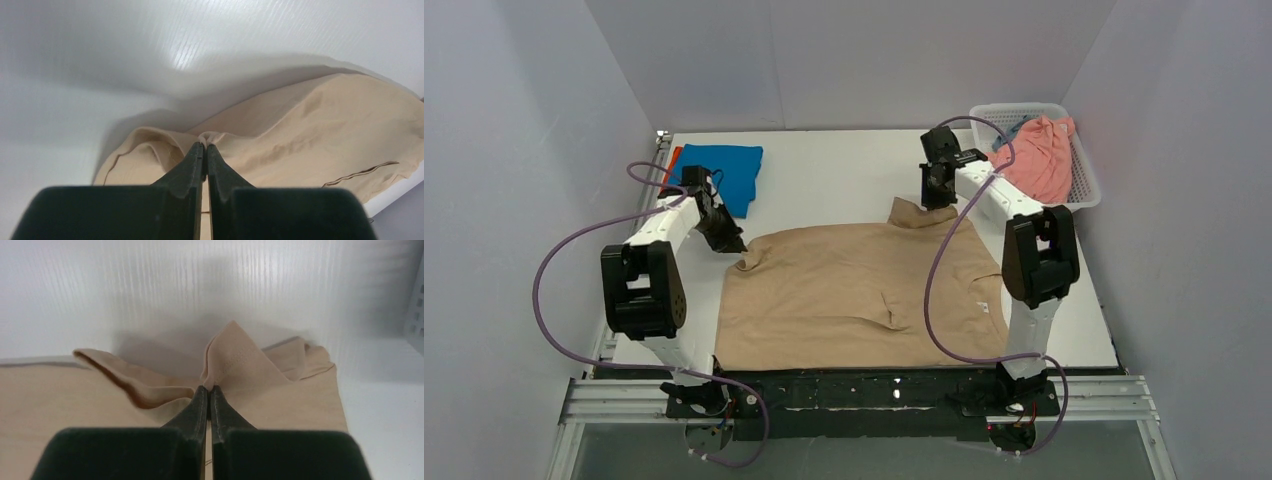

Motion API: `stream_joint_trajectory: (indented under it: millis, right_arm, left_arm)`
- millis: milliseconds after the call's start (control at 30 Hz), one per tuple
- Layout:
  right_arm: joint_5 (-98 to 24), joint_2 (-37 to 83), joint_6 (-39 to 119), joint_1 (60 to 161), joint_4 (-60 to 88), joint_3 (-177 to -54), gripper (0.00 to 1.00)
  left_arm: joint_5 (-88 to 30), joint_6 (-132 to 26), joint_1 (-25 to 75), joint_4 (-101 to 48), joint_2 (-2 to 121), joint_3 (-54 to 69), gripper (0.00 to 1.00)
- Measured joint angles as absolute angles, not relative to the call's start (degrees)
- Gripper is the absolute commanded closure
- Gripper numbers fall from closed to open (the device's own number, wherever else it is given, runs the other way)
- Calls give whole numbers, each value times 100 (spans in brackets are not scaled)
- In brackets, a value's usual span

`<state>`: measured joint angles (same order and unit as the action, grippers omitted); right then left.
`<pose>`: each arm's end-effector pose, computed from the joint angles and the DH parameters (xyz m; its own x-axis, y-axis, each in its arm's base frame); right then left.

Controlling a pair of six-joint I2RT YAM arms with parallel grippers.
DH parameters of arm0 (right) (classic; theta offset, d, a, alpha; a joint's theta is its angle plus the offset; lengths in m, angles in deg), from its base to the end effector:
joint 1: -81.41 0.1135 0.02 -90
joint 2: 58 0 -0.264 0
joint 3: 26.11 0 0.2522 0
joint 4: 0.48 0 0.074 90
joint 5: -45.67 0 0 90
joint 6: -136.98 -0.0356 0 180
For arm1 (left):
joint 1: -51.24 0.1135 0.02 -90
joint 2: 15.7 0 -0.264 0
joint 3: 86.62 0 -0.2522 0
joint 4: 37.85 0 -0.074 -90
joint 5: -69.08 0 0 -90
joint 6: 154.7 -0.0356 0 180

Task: Fold and stack the t-shirts
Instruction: Fold the other side of the tshirt into a rectangle

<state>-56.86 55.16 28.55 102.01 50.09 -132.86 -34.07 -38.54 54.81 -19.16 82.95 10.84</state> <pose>0.4087 0.1454 0.2369 -0.8182 0.0222 -0.5745 0.0273 0.9996 -0.0003 0.3910 0.0163 0.2425 -0.5667 -0.4655 -0.6798 -0.1382 0.8671 -0.4786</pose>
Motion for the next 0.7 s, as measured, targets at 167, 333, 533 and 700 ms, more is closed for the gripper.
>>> stream_joint_trajectory:
  millis: [167,333,533,700]
  right_arm:
    - [-5704,4694,2824,10384,4828,-12246,99]
    - [-5745,3792,2719,10487,4738,-11357,99]
    - [-5789,2804,2599,10489,4738,-10616,99]
    - [-5724,2102,2481,10491,4747,-9993,99]
  left_arm:
    - [-3230,-3754,5481,-1922,7653,1642,100]
    - [-3044,-3680,5479,-1813,7089,1957,100]
    - [-2874,-3677,5477,-1623,6510,2116,100]
    - [-2675,-3675,5477,-1393,6009,2335,100]
